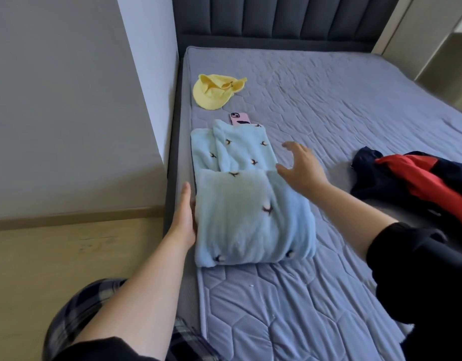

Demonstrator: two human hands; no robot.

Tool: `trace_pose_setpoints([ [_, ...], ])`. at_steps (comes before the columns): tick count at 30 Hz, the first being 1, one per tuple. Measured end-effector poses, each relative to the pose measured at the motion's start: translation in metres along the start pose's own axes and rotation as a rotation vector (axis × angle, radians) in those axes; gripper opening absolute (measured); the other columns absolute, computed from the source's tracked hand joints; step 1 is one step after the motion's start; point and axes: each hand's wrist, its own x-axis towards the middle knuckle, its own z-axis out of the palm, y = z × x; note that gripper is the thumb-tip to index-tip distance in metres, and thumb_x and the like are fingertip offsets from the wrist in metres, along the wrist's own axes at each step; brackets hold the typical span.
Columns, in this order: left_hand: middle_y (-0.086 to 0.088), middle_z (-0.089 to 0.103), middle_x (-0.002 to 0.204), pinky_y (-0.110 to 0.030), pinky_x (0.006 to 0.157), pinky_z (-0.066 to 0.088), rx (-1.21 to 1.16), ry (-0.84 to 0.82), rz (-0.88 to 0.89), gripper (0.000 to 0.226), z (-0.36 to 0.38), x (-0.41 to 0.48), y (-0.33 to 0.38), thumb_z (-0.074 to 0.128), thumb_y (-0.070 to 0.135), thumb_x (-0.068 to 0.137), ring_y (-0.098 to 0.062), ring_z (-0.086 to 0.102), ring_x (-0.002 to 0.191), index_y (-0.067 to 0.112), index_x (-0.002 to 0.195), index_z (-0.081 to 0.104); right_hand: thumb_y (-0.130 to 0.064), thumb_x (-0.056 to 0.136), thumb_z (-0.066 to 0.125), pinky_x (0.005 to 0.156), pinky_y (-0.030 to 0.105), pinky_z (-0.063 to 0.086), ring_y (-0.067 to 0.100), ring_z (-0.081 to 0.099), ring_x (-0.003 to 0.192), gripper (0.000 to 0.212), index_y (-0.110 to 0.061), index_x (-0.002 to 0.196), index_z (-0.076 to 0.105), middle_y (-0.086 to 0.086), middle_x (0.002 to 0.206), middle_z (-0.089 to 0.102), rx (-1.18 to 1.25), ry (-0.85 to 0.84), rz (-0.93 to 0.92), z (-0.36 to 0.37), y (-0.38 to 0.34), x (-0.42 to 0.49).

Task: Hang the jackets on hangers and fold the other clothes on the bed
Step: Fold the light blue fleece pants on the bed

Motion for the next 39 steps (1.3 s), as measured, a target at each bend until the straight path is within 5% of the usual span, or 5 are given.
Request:
trace_pose_setpoints([
  [9,-0.006,0.057,0.129,-0.037,0.093,0.047,0.805,0.129,0.023,0.071,-0.010,0.030,-0.037,0.072,0.036,0.081,-0.027,0.058,0.109,0.021,0.140,0.035,-0.048,0.101,0.024,0.117,0.047,0.000,0.021,0.001,0.147,0.056,-0.029,0.152,0.012,0.000,0.161,0.005,-0.370,-0.476,-0.094,0.076,0.008,-0.048],
  [16,-0.010,0.021,0.157,-0.049,0.111,0.026,1.593,0.137,0.938,0.087,0.001,0.018,-0.033,0.062,0.006,0.080,-0.033,0.024,0.142,0.023,0.152,0.018,-0.032,0.094,0.038,0.114,0.054,0.016,0.033,0.035,0.138,0.049,-0.010,0.137,0.048,0.013,0.147,0.041,-0.384,-0.018,-0.336,0.081,0.008,-0.067],
  [19,0.005,0.009,0.161,-0.045,0.118,0.011,1.789,-0.185,0.733,0.056,0.007,0.019,-0.039,0.035,0.031,0.101,-0.020,0.004,0.147,0.030,0.152,0.013,-0.040,0.101,0.029,0.117,0.045,0.004,0.023,0.014,0.146,0.051,-0.022,0.148,0.029,0.002,0.157,0.023,-0.316,-0.229,-0.056,0.091,0.023,-0.066],
  [27,-0.008,0.039,0.143,-0.035,0.103,0.039,0.977,0.204,0.307,0.077,-0.002,0.024,-0.036,0.064,0.043,0.086,-0.025,0.042,0.129,0.017,0.148,0.026,-0.040,0.099,0.040,0.117,0.042,0.013,0.021,0.017,0.144,0.048,-0.025,0.145,0.036,0.000,0.157,0.022,-0.025,-0.214,0.027,0.092,0.040,-0.053],
  [39,-0.010,0.073,0.096,-0.032,0.072,0.054,0.537,0.021,-0.205,0.036,0.003,0.016,-0.020,0.067,0.034,0.085,-0.027,0.069,0.088,0.007,0.110,0.067,-0.045,0.093,0.053,0.057,0.028,0.040,0.016,0.057,0.072,0.037,-0.009,0.089,0.061,0.002,0.080,0.063,0.487,-0.144,0.655,0.067,0.053,-0.052],
])
